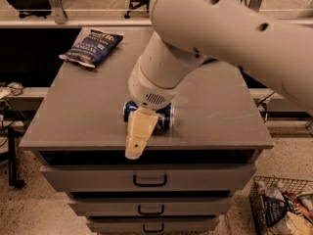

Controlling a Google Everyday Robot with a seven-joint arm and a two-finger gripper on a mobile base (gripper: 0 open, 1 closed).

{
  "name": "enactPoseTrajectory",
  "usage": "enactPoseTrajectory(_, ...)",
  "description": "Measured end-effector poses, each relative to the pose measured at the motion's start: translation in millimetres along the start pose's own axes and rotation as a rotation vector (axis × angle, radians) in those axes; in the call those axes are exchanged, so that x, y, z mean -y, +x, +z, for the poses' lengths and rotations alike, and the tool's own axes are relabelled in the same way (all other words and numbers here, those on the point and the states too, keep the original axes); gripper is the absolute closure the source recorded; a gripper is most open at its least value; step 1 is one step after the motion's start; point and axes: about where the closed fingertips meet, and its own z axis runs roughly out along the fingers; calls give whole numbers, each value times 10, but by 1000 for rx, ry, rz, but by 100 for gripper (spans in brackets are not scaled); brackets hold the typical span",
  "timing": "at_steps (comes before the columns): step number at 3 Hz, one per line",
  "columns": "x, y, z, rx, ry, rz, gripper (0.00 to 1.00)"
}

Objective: Pick pepsi can

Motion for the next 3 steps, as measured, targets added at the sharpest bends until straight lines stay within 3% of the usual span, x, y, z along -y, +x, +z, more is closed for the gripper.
enactPoseTrajectory(2,285,102,425,-73,13,-19,0)
enactPoseTrajectory(3,391,205,500,-104,26,-29,18)
